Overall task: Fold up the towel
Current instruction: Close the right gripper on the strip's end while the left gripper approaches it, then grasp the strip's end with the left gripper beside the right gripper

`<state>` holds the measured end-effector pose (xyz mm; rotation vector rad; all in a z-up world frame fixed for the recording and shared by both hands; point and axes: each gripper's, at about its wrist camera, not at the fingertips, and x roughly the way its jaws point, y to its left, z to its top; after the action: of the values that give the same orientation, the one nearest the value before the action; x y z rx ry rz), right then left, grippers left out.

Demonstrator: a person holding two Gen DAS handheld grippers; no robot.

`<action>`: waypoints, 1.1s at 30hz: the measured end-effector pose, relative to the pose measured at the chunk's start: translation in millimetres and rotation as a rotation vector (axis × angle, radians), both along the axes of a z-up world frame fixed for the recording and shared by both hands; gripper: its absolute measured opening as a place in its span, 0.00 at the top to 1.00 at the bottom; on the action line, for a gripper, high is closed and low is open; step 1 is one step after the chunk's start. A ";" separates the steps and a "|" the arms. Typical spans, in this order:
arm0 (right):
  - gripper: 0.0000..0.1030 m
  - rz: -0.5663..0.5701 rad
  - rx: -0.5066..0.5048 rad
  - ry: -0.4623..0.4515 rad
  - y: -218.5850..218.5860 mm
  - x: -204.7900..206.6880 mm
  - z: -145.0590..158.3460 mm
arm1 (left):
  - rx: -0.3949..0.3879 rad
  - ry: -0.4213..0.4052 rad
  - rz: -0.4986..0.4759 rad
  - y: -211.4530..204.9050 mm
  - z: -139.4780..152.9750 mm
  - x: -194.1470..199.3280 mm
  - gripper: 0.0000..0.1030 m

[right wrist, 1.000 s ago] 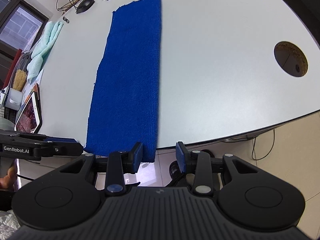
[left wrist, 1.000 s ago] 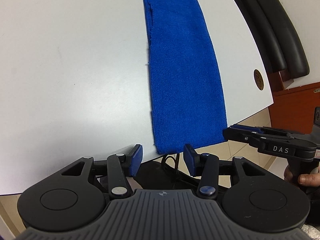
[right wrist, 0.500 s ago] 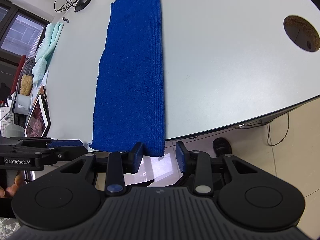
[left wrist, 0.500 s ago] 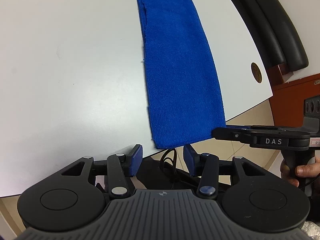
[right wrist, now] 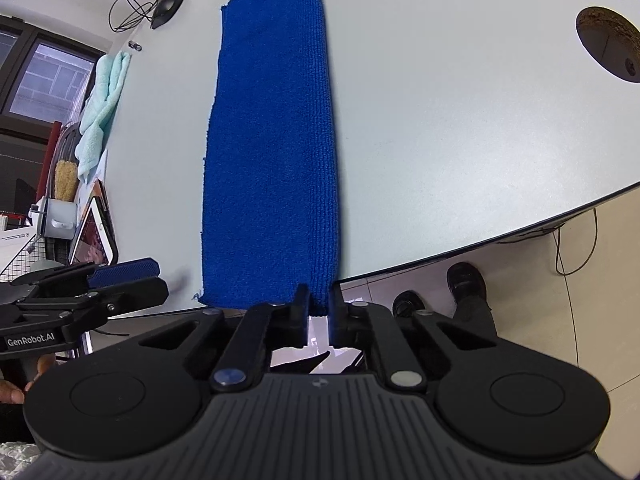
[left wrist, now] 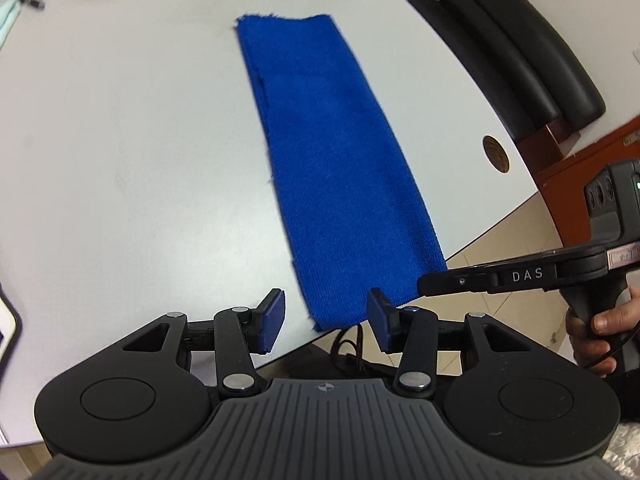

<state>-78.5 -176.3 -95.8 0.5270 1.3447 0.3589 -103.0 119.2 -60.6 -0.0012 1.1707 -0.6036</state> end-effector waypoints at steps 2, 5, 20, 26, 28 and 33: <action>0.94 -0.007 0.018 -0.005 -1.1 -0.6 3.0 | 0.024 -0.054 -0.039 -5.7 2.8 -6.1 0.53; 0.94 -0.031 0.063 -0.009 -5.7 -2.1 8.8 | 0.061 -0.128 -0.110 -15.9 5.4 -17.5 0.52; 0.94 -0.193 0.346 0.041 -21.0 5.9 25.3 | 0.191 -0.258 -0.329 -56.4 -6.9 -42.4 0.52; 0.94 -0.233 0.440 0.056 -23.7 10.3 33.8 | 0.234 -0.287 -0.339 -62.6 -13.8 -44.3 0.52; 0.94 -0.237 0.449 0.055 -24.7 10.9 35.9 | 0.255 -0.311 -0.326 -62.4 -14.0 -43.4 0.55; 0.94 -0.239 0.447 0.057 -30.1 12.7 41.2 | 0.262 -0.342 -0.313 -57.1 -10.1 -41.0 0.94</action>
<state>-65.9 -206.4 -54.5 1.0669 1.2402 0.4520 -143.9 62.1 -70.6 0.4984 0.9135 -0.6888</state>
